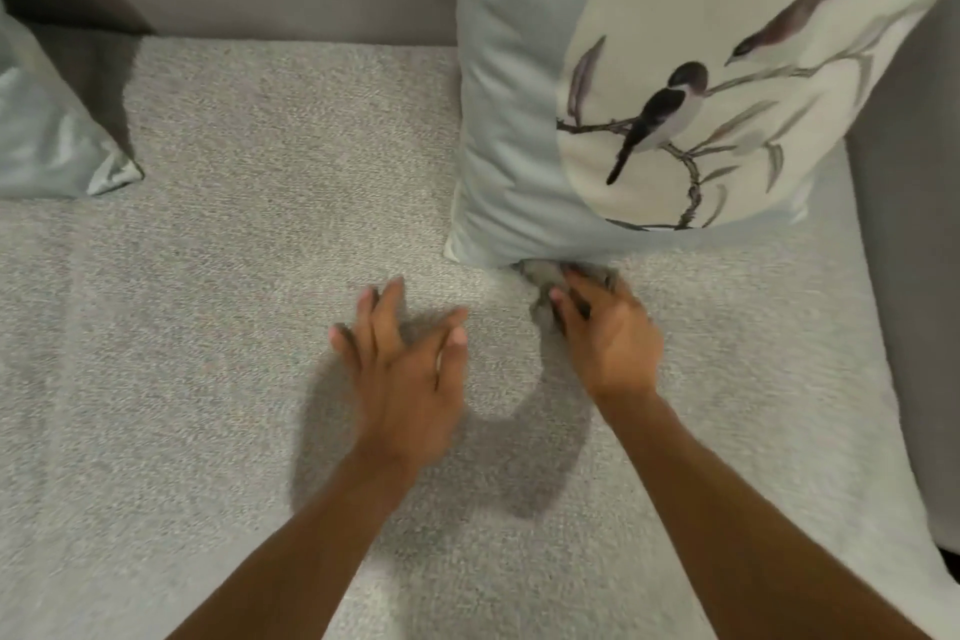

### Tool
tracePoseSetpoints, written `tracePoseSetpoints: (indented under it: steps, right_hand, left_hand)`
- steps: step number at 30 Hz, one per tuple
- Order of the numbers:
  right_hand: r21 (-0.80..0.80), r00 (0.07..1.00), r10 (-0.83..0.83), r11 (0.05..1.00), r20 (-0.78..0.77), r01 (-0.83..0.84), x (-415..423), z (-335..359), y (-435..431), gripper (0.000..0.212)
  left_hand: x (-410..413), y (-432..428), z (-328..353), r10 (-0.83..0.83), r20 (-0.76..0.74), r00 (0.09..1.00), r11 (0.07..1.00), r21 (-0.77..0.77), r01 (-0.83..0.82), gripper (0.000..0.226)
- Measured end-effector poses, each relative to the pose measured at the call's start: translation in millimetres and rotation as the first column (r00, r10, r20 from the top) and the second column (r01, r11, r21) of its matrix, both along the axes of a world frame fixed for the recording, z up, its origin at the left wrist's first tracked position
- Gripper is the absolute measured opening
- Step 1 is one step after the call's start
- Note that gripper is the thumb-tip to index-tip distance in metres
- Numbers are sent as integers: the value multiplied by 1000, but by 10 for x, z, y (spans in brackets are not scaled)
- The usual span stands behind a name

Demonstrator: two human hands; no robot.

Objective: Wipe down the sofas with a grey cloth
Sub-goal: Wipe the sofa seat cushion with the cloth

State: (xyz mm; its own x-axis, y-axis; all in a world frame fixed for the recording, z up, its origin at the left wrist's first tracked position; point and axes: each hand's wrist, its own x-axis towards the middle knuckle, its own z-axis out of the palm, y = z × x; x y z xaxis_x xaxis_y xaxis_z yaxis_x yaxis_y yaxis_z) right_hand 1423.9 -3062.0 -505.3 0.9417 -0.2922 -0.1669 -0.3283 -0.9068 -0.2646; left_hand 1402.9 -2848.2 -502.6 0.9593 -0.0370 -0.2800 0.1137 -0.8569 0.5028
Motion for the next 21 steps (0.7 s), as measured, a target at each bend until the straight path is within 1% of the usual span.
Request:
tracePoseSetpoints:
  steps: [1,2,4,5,6,8,10,11,13,14,15,16,17,18,19,20,21]
  right_hand:
    - [8,998,-66,998,0,66,86,-12,-58,34]
    - [11,997,-71,997,14,71,71,0,-85,35]
    - [53,997,20,998,73,-24,-218,74,-31,40]
    - [101,992,77,991,96,-87,-471,130,13,42]
    - [158,989,118,979,84,-130,-773,167,54,41]
    - [257,979,202,948,-29,-188,-1414,186,83,35]
    - [252,937,337,918,-87,-307,-1864,175,35,39]
    - [249,909,402,897,-113,-366,-1929,164,-22,41]
    - [206,852,502,858,-150,-470,-1732,184,-160,43]
    - [142,848,509,859,-149,-491,-1530,194,-227,45]
    - [108,885,439,898,-154,-427,-1282,232,-268,46]
    - [91,939,301,953,-167,-290,-1060,269,-259,45]
    - [65,972,144,989,-185,-134,-927,258,-223,44]
    - [69,981,34,997,-190,-21,-834,260,-139,46]
    - [129,978,-3,991,-207,30,-827,269,-26,49]
    - [270,969,5,961,-245,64,-943,297,106,56]
    - [413,958,41,907,-284,83,-1151,319,242,65]
  left_hand:
    - [4,-86,8,-22,-24,999,1000,-12,22,52]
    - [-2,-158,12,-46,-49,998,999,-19,45,52]
    - [-25,-255,31,-72,-92,993,997,-11,71,53]
    - [-41,-287,43,-76,-116,990,997,2,77,54]
    - [-50,-310,68,-77,-142,987,997,17,80,55]
    - [-62,-320,121,-79,-196,977,995,42,89,56]
    - [-100,-312,212,-75,-231,970,994,59,91,55]
    - [-141,-295,267,-63,-243,968,995,61,80,54]
    - [-246,-237,362,-17,-287,958,999,36,28,50]
    - [-309,-190,408,9,-316,949,1000,20,-3,48]
    - [-369,-137,443,28,-343,939,1000,11,-26,47]
    - [-431,-75,480,41,-373,927,999,8,-41,47]
    - [-499,-8,497,51,-401,915,999,13,-49,48]
    - [-566,45,503,56,-426,903,998,20,-52,49]
    - [-640,111,510,61,-446,893,998,26,-55,52]
    - [-712,171,511,61,-459,886,998,26,-56,54]
    - [-778,228,506,55,-464,884,998,17,-53,55]
